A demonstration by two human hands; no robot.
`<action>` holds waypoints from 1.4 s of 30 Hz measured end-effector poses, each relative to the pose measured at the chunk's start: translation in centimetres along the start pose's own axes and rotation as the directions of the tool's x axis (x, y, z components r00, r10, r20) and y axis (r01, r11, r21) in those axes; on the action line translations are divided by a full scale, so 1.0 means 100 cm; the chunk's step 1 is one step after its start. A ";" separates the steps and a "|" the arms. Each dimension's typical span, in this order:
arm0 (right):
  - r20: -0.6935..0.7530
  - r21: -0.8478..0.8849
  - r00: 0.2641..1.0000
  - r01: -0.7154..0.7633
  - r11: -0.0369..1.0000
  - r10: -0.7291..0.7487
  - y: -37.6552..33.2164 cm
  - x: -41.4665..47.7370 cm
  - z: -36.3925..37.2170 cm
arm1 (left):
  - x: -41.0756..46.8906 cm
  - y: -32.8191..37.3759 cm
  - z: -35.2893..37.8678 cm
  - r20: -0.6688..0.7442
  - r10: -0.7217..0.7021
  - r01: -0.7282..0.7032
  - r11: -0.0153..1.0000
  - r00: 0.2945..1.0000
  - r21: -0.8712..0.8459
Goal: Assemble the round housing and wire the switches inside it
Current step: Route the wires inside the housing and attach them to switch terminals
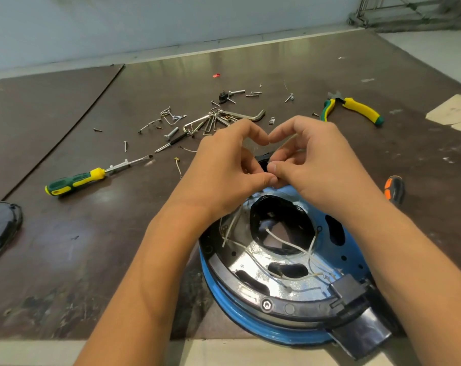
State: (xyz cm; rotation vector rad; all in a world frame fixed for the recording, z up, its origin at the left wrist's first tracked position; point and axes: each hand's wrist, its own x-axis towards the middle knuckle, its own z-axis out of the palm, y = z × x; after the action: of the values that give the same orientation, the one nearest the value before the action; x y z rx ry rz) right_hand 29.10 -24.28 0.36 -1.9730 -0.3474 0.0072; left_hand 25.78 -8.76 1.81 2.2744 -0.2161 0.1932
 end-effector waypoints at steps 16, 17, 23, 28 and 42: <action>0.114 -0.246 0.992 -0.033 0.969 0.063 0.007 0.000 0.005 | 0.002 -0.007 0.007 0.025 -0.024 0.017 0.971 0.999 0.239; 0.114 -0.242 0.991 -0.040 0.970 0.069 0.007 0.001 0.005 | 0.002 -0.007 0.007 0.017 -0.025 0.020 0.973 1.000 0.231; 0.113 -0.238 0.991 -0.048 0.970 0.076 0.006 -0.001 0.005 | 0.001 -0.007 0.008 0.004 -0.027 0.025 0.974 1.000 0.223; 0.123 -0.237 0.989 -0.052 0.970 0.083 0.005 0.000 0.006 | 0.002 -0.007 0.008 0.013 -0.026 0.022 0.973 1.000 0.229; 0.129 -0.265 0.988 -0.053 0.963 0.090 0.001 -0.002 0.005 | 0.004 -0.014 0.012 -0.019 -0.014 0.018 0.978 1.000 0.207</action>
State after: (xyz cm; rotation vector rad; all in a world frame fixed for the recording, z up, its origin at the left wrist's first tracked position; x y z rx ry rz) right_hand 28.89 -23.94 0.09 -2.2522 -0.3836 0.1546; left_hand 26.54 -8.79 0.05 2.4795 -0.1751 0.2366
